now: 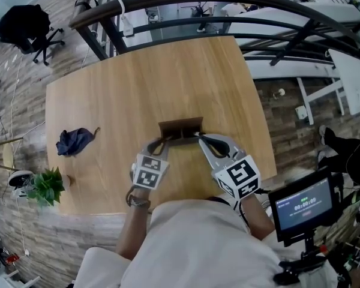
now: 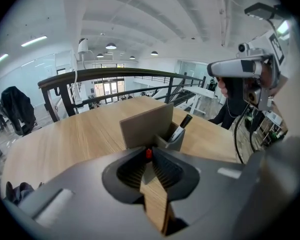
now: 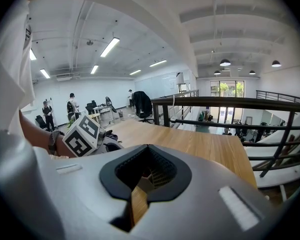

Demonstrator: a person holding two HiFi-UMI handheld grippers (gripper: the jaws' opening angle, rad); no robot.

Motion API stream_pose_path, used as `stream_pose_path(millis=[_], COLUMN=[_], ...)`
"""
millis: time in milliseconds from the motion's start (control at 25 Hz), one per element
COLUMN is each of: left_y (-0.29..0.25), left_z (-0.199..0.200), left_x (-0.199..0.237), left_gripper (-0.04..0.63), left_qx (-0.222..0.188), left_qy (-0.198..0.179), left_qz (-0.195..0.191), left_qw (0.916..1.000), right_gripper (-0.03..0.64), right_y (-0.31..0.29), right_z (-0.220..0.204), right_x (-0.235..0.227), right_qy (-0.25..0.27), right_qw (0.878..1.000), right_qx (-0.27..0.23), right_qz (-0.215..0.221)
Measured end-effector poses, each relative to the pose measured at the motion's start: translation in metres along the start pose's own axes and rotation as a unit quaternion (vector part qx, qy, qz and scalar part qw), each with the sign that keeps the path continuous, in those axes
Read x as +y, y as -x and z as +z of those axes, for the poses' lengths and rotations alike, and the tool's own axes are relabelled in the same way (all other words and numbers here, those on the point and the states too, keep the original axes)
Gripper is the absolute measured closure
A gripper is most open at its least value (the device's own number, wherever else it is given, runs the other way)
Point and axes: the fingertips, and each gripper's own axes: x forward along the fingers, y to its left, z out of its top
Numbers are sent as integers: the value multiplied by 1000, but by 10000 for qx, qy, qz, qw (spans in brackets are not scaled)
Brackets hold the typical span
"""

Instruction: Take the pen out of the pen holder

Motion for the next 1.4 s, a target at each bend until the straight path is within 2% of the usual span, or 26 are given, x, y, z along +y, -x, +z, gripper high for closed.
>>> stream_pose_path(millis=[320, 640, 1400], left_y=[7, 20, 49], left_z=[6, 13, 58], left_x=[0, 1, -18], left_gripper=[560, 560, 560], left_qx=[-139, -347, -892], left_qy=[-188, -154, -272], left_qz=[275, 421, 481], left_qw=[9993, 9984, 9945], right_gripper=[614, 614, 614], right_y=[8, 15, 32], right_z=[-1, -2, 5], right_x=[1, 4, 1], right_qy=[25, 119, 233], right_qw=[10000, 9997, 9988], right_qx=[-82, -189, -417], right_qz=[-5, -44, -98])
